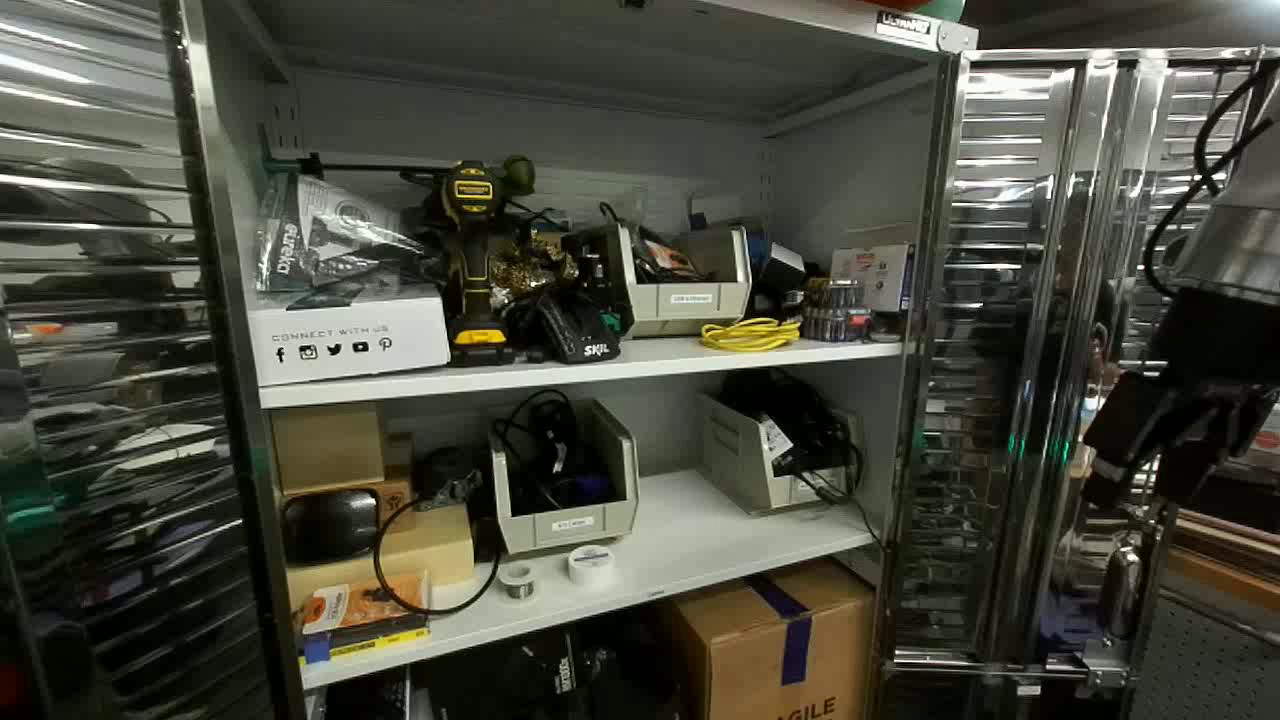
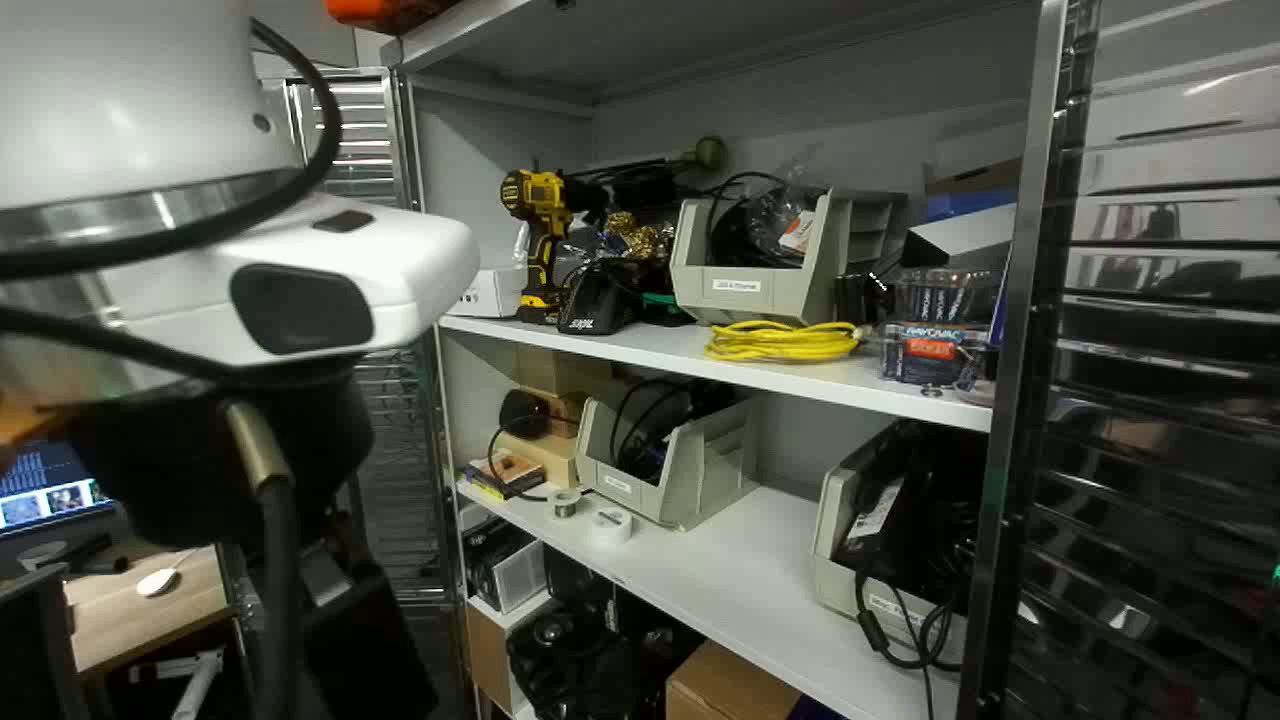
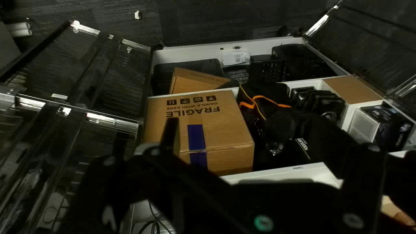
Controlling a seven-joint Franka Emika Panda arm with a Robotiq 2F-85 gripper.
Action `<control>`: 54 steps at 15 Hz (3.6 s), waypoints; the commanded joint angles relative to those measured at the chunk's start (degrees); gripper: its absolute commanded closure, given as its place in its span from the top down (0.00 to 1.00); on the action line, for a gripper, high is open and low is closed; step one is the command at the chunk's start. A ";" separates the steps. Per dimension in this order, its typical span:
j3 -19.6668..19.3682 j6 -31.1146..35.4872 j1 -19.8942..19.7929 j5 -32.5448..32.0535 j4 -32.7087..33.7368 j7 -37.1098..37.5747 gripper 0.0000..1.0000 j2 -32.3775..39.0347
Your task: Put the yellow cable in the gray box
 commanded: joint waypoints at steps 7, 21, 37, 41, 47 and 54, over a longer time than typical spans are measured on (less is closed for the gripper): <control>0.09 1.51 -0.02 1.64 1.65 1.28 1.00 2.59; 7.21 2.72 -0.12 5.80 41.91 25.80 1.00 41.40; 3.59 -10.04 2.63 7.26 89.62 38.26 1.00 75.53; 3.11 -15.63 3.41 5.92 96.53 38.77 1.00 80.03; 3.38 -16.77 2.75 1.23 95.31 37.56 1.00 81.21; 3.94 -12.18 2.74 1.44 92.07 37.42 0.60 79.93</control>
